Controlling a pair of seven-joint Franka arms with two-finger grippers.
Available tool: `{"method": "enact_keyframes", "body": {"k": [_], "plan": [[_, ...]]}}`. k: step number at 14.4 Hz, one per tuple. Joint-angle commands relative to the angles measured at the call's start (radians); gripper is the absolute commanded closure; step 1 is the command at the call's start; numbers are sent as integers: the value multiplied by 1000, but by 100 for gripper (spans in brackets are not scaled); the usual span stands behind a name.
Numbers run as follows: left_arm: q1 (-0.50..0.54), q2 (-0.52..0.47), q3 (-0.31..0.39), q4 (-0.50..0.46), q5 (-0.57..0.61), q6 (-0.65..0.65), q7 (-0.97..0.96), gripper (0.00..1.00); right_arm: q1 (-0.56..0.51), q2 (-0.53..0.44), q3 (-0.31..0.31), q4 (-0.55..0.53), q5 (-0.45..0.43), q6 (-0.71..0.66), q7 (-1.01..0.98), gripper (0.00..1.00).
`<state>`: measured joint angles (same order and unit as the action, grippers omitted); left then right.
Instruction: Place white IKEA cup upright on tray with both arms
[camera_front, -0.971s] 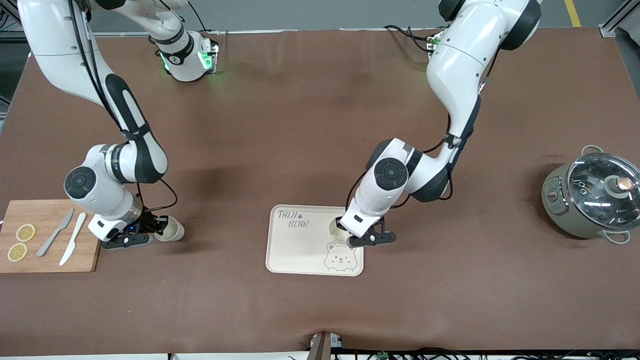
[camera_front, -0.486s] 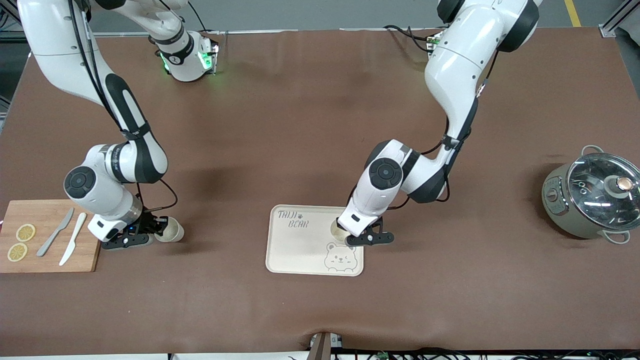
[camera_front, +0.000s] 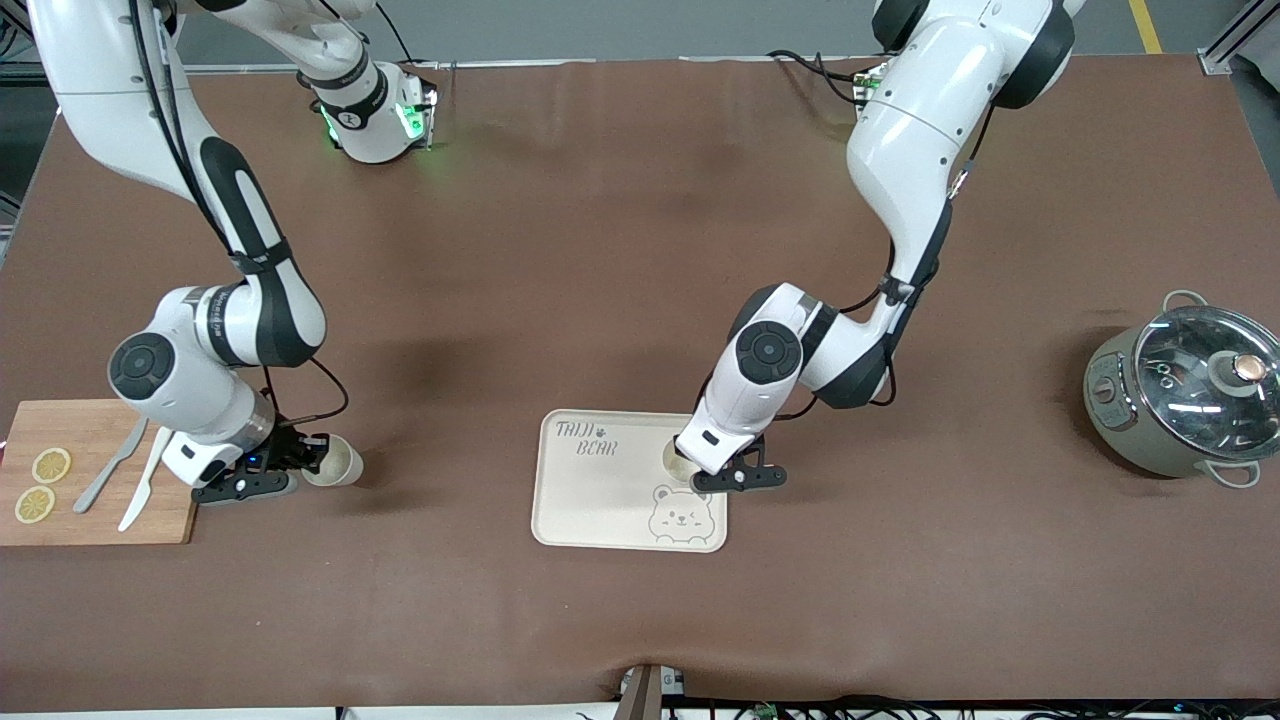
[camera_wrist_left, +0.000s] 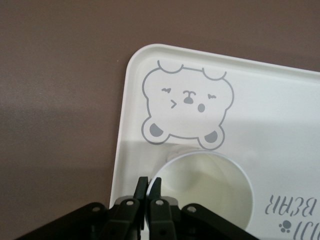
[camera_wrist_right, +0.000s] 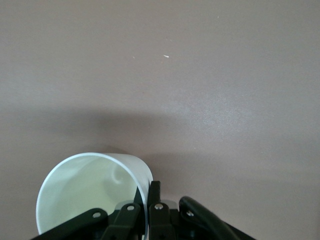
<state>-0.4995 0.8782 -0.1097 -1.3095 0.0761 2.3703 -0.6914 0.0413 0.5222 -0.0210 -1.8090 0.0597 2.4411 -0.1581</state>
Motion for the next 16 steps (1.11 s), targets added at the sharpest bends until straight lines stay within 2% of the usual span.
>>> {"method": "enact_keyframes", "body": {"k": [1,3,4,5,6,7,10,16], "plan": [[-14,12,15,10,25,-2,-27,100,17,-33,9,25,98,-56,14,100],[-14,10,15,10,28,-2,-20,100,37,-39,9,74,129,-115,64,100],[-14,12,15,10,28,-2,-19,76,49,-39,9,121,129,-179,110,100],[-14,12,16,10,31,-2,-19,60,63,-38,9,167,127,-242,158,100],[-16,12,16,10,53,-2,-20,49,87,-38,7,206,124,-288,208,100],[-22,16,15,10,71,-2,-23,44,110,-38,7,232,120,-316,266,100],[-24,16,15,12,76,-2,-23,36,207,-33,4,287,112,-329,454,100],[-24,4,16,16,76,-35,-23,34,370,48,4,401,51,-324,785,100]]}}
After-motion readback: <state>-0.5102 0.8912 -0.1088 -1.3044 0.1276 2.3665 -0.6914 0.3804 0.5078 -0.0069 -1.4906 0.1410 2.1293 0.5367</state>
